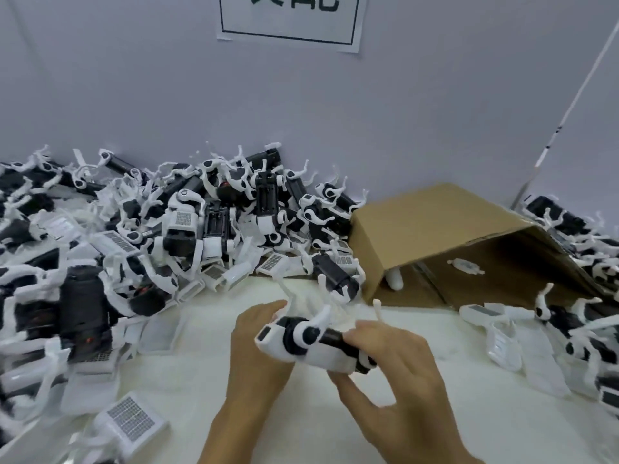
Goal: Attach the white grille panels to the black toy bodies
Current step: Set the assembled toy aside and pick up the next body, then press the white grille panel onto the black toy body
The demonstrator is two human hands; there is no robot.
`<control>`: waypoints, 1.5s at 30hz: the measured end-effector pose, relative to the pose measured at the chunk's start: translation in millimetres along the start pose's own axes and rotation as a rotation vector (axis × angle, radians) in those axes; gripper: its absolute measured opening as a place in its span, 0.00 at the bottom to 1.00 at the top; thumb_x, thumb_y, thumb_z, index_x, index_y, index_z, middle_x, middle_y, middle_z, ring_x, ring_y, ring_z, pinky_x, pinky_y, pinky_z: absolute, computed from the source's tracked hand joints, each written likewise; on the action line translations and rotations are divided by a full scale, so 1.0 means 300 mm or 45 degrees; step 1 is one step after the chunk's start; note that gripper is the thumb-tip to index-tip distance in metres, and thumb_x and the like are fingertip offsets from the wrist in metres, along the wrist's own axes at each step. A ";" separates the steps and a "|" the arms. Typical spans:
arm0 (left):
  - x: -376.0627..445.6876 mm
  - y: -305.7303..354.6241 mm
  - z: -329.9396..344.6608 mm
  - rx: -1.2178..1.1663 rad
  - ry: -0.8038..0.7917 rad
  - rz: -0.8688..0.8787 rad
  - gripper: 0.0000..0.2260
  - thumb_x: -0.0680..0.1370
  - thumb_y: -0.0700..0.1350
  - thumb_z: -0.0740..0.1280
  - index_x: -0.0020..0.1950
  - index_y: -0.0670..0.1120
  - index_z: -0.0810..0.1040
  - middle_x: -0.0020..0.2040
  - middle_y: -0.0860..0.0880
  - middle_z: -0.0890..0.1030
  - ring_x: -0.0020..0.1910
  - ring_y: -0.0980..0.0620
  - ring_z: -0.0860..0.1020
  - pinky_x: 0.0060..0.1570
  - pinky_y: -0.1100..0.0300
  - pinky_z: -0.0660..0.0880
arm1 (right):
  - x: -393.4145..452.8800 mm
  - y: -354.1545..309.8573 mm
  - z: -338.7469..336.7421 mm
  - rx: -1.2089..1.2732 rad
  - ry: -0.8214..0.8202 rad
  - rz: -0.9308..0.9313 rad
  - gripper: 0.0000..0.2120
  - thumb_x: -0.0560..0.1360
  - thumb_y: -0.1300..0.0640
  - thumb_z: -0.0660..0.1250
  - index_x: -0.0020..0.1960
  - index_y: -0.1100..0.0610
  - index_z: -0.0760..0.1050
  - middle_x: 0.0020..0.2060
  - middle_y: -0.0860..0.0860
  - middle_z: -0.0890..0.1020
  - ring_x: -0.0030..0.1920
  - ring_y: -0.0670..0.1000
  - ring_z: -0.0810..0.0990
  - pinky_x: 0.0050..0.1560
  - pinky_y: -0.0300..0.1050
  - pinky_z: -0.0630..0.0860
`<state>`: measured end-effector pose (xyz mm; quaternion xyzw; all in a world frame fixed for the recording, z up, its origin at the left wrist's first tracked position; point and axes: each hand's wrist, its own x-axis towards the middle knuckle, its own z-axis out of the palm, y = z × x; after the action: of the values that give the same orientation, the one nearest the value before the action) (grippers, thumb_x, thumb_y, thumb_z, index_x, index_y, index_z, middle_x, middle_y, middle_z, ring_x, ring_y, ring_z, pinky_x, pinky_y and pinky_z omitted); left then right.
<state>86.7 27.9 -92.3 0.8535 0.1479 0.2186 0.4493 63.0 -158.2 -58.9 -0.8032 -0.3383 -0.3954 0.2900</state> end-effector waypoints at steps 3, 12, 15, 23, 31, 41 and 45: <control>0.003 -0.019 0.001 0.012 0.059 0.103 0.21 0.68 0.25 0.73 0.59 0.36 0.82 0.55 0.39 0.81 0.58 0.37 0.76 0.59 0.53 0.70 | 0.025 0.045 -0.073 -0.095 -0.002 -0.119 0.14 0.67 0.54 0.79 0.50 0.58 0.84 0.51 0.49 0.85 0.57 0.46 0.81 0.55 0.47 0.76; 0.023 -0.019 0.041 -0.005 0.070 0.127 0.17 0.72 0.33 0.74 0.59 0.44 0.83 0.52 0.49 0.79 0.45 0.50 0.77 0.52 0.49 0.74 | 0.465 0.404 -0.591 -0.750 0.275 0.049 0.11 0.73 0.56 0.76 0.49 0.62 0.80 0.48 0.58 0.83 0.50 0.61 0.81 0.54 0.56 0.71; 0.026 -0.016 0.048 -0.026 0.086 0.134 0.17 0.71 0.29 0.73 0.58 0.41 0.83 0.52 0.44 0.81 0.41 0.48 0.77 0.50 0.45 0.76 | 0.594 0.496 -0.680 -0.698 0.107 0.628 0.17 0.74 0.48 0.76 0.58 0.56 0.82 0.68 0.58 0.74 0.72 0.59 0.68 0.73 0.53 0.60; 0.015 -0.005 0.063 -0.166 0.158 0.032 0.16 0.75 0.38 0.73 0.63 0.45 0.81 0.60 0.50 0.73 0.52 0.52 0.77 0.56 0.58 0.69 | 0.388 0.394 -0.307 -0.312 -0.331 0.490 0.06 0.76 0.54 0.73 0.50 0.55 0.85 0.42 0.40 0.82 0.44 0.40 0.80 0.51 0.41 0.76; 0.010 -0.003 0.039 -0.065 0.127 0.033 0.15 0.77 0.41 0.71 0.64 0.45 0.81 0.69 0.49 0.69 0.68 0.49 0.70 0.60 0.63 0.64 | 0.275 0.262 0.229 -0.227 -0.891 0.659 0.30 0.77 0.67 0.62 0.76 0.49 0.66 0.75 0.52 0.61 0.58 0.60 0.79 0.55 0.51 0.77; 0.009 -0.011 0.047 -0.041 0.140 0.113 0.14 0.77 0.43 0.72 0.63 0.48 0.81 0.68 0.53 0.69 0.60 0.57 0.72 0.56 0.66 0.65 | 0.120 0.346 0.279 -0.211 -0.435 0.442 0.08 0.74 0.66 0.73 0.53 0.63 0.84 0.51 0.61 0.80 0.42 0.64 0.82 0.39 0.52 0.77; 0.005 -0.012 0.053 -0.022 0.221 0.190 0.14 0.74 0.43 0.75 0.60 0.46 0.83 0.68 0.51 0.71 0.67 0.51 0.69 0.62 0.59 0.66 | 0.097 0.289 0.234 0.309 -0.115 0.785 0.07 0.72 0.64 0.78 0.50 0.61 0.86 0.40 0.54 0.80 0.39 0.55 0.82 0.42 0.45 0.79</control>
<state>95.9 19.5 -102.9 0.8360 0.1203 0.3259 0.4247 174.3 -149.9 -88.3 -0.8441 -0.1366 -0.2100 0.4741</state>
